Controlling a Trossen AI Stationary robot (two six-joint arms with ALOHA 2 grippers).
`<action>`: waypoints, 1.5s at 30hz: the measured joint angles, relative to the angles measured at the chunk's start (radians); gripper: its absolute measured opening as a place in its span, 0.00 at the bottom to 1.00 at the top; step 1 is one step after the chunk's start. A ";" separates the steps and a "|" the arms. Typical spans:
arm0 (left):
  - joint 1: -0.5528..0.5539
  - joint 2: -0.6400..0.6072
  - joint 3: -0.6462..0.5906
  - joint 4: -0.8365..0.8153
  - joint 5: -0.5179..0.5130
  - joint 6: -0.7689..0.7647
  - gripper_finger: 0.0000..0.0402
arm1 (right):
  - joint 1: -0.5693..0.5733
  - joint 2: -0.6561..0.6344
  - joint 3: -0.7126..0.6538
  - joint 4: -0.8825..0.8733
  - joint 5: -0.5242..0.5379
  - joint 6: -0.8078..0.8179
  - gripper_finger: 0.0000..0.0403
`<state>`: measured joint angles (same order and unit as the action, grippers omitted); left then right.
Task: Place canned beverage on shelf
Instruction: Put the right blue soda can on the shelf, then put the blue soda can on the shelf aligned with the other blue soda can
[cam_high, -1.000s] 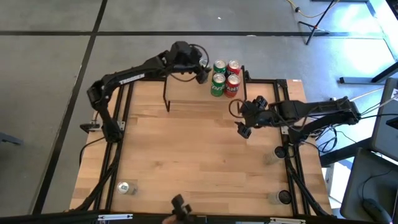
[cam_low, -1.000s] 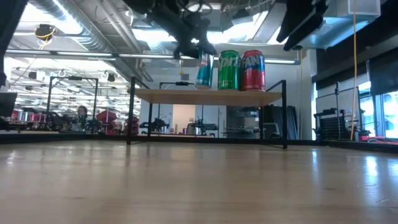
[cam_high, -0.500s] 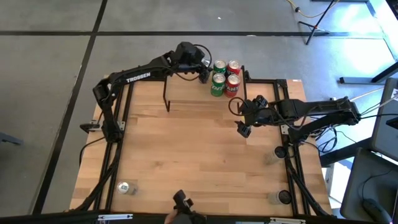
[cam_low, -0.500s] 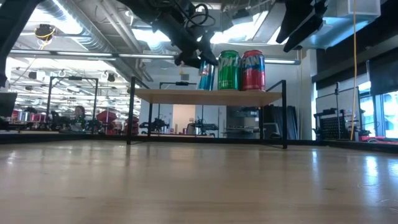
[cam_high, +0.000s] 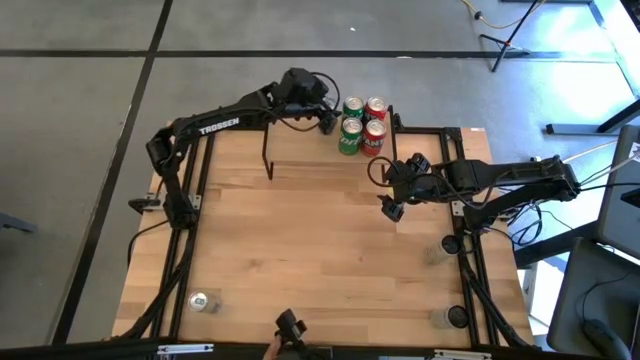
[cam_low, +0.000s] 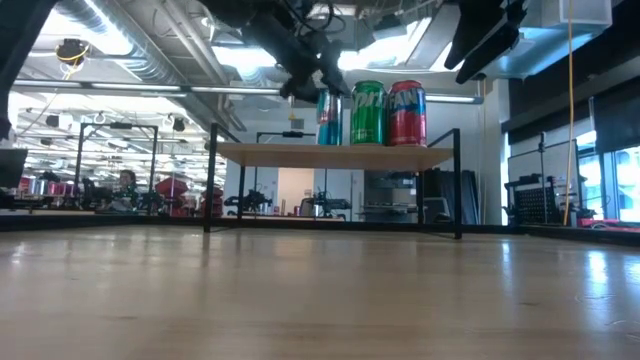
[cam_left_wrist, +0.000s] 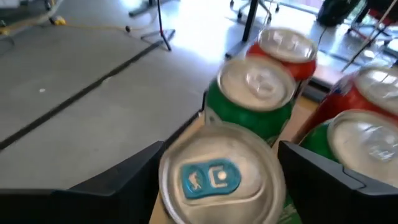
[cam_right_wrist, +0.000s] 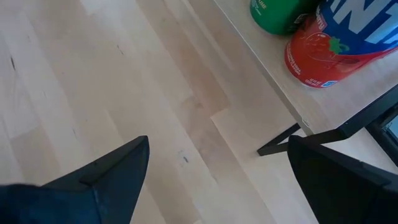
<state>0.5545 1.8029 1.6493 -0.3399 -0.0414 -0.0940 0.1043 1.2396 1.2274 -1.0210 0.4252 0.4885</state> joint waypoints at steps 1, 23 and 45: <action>0.001 -0.013 0.000 0.001 -0.001 0.001 0.74 | 0.000 0.000 0.000 0.000 0.000 0.000 0.91; -0.326 -0.490 0.002 -0.464 0.033 -0.074 0.70 | 0.048 0.003 -0.001 0.195 -0.100 -0.007 0.91; -1.270 -0.518 -0.165 -0.932 0.011 -1.082 0.70 | 0.173 0.105 -0.001 0.328 -0.160 -0.022 0.91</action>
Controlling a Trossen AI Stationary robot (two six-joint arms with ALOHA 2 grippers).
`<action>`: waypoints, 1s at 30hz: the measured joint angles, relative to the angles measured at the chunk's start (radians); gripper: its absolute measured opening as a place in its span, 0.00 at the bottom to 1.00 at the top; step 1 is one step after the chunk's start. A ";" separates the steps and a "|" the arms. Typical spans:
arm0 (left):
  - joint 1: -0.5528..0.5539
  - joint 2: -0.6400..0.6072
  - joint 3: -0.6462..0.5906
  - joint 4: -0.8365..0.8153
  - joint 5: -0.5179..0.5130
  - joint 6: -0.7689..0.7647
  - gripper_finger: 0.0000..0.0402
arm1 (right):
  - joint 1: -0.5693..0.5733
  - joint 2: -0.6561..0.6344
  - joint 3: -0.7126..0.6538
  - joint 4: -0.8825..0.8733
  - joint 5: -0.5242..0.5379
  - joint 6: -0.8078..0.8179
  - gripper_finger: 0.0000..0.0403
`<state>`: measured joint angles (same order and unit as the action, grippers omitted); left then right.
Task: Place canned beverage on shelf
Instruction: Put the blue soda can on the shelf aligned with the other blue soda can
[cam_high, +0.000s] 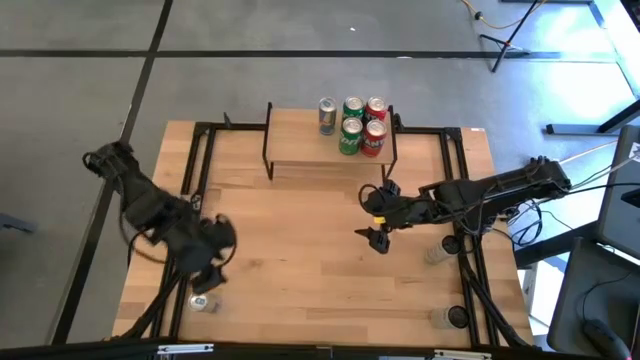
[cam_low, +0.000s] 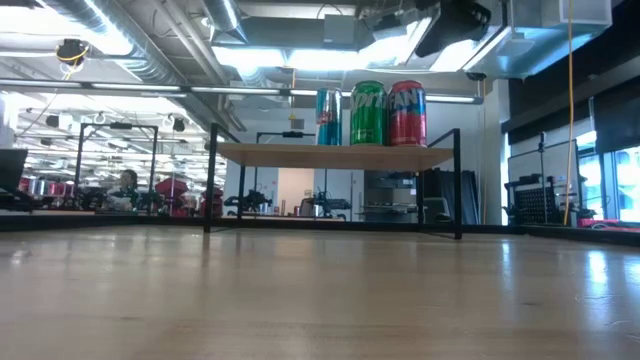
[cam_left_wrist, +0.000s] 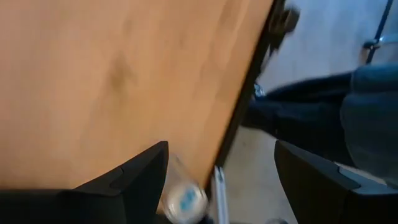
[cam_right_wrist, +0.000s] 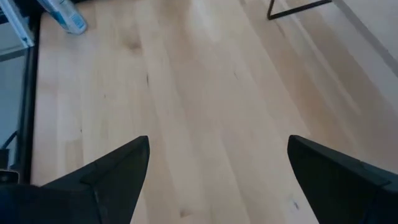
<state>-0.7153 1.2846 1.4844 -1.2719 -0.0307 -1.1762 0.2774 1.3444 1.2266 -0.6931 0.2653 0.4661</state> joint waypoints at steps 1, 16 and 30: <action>-0.039 0.000 -0.009 0.000 0.001 -0.058 0.70 | 0.000 0.004 0.000 0.016 -0.006 0.000 0.91; -0.335 0.111 -0.130 0.029 0.067 -0.354 0.70 | 0.011 0.016 0.001 0.039 0.010 -0.011 0.91; -0.369 0.216 -0.133 0.011 0.026 -0.295 0.70 | 0.011 0.016 0.001 0.038 0.032 -0.026 0.91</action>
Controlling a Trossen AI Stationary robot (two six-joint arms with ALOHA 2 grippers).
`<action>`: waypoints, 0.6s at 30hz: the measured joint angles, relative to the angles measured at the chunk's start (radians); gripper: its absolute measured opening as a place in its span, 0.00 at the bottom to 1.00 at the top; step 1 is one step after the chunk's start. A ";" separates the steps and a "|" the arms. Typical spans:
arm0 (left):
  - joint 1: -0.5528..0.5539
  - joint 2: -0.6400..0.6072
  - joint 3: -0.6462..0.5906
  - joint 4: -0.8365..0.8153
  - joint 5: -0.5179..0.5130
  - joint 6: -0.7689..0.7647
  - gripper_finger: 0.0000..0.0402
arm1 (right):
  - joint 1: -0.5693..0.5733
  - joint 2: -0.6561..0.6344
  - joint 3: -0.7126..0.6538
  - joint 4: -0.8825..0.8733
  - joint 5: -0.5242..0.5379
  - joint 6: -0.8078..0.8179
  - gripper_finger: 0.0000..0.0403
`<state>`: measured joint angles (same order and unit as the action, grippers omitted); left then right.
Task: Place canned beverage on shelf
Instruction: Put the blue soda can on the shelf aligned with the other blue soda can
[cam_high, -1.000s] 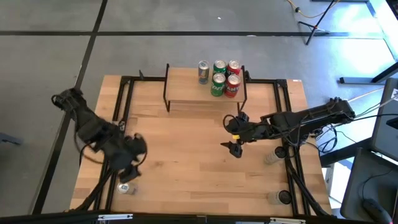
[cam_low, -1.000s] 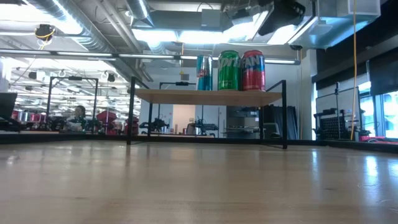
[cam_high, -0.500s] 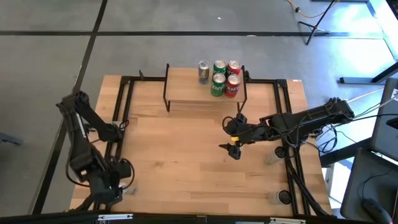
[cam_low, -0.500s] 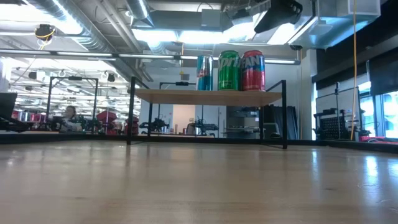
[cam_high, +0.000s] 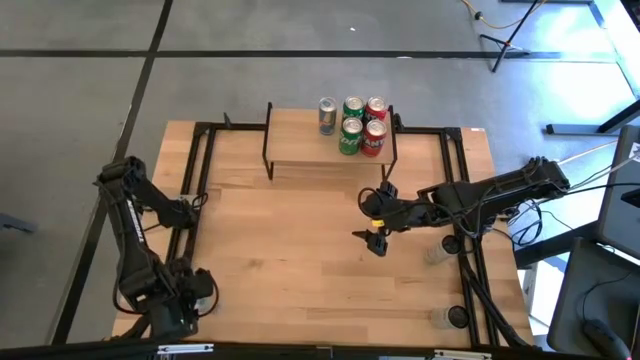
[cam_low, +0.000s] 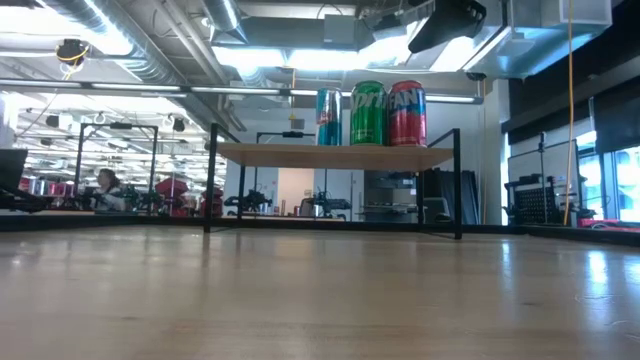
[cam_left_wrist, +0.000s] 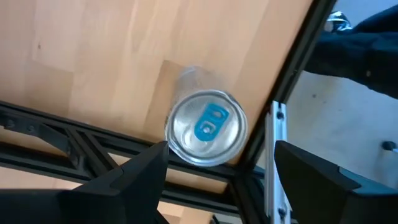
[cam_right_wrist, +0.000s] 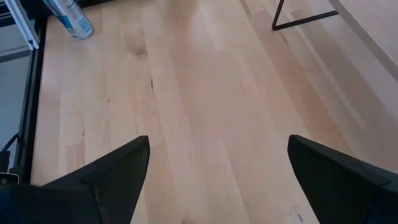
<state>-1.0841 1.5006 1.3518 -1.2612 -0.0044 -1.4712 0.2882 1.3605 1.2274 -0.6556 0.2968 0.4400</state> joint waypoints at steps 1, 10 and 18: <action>0.000 0.005 0.000 -0.003 0.000 0.001 0.70 | 0.000 0.000 0.000 0.000 0.000 0.000 0.91; 0.000 0.030 -0.008 -0.029 -0.002 -0.013 0.70 | 0.000 0.000 0.000 0.000 -0.001 0.000 0.91; 0.001 0.030 -0.054 -0.012 -0.003 -0.012 0.70 | 0.000 0.000 0.000 0.000 -0.002 0.004 0.91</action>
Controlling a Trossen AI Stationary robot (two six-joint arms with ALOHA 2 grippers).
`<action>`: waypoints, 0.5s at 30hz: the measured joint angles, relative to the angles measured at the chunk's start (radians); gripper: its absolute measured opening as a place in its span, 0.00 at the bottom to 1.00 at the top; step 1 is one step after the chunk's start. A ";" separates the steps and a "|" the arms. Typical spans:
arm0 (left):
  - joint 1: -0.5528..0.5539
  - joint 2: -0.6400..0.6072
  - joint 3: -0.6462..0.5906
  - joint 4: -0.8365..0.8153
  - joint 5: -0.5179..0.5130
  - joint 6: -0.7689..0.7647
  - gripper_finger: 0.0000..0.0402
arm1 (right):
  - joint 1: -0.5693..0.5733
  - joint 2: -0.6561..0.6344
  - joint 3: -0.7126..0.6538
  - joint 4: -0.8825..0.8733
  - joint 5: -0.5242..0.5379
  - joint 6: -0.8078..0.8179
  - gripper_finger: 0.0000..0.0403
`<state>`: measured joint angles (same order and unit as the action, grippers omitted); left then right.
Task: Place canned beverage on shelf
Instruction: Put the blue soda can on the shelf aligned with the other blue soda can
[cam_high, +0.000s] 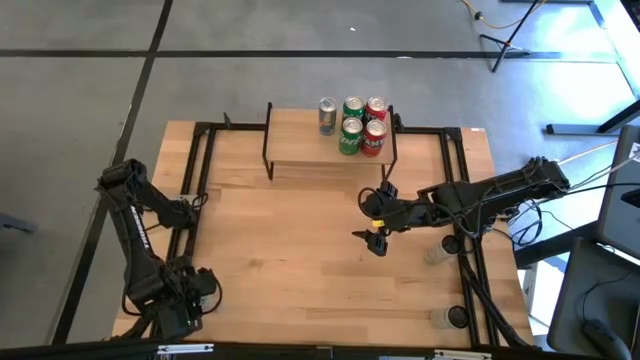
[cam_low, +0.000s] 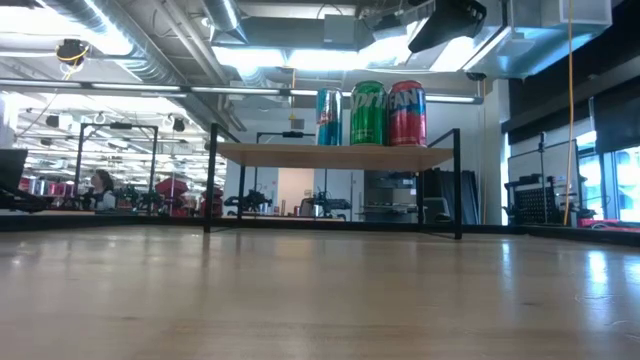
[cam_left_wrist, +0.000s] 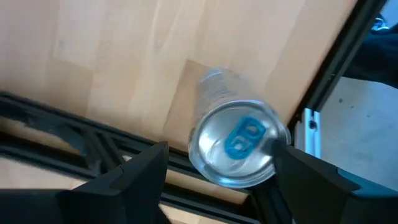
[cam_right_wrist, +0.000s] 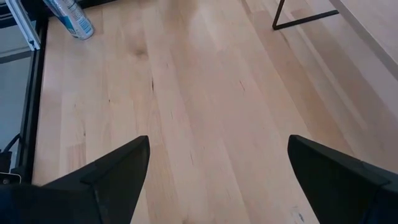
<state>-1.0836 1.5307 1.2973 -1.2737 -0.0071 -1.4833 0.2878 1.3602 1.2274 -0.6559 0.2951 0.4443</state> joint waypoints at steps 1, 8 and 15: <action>0.000 0.000 -0.006 0.012 0.001 0.001 0.70 | 0.000 0.000 0.000 0.000 0.000 0.000 0.91; 0.000 -0.002 -0.019 0.046 -0.002 0.003 0.70 | 0.000 0.000 0.000 0.000 0.000 0.000 0.91; 0.001 -0.010 -0.020 0.040 -0.002 -0.009 0.70 | 0.000 0.000 0.000 -0.001 0.001 -0.007 0.91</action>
<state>-1.0828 1.5210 1.2774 -1.2341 -0.0088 -1.4925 0.2878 1.3598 1.2274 -0.6567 0.2962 0.4370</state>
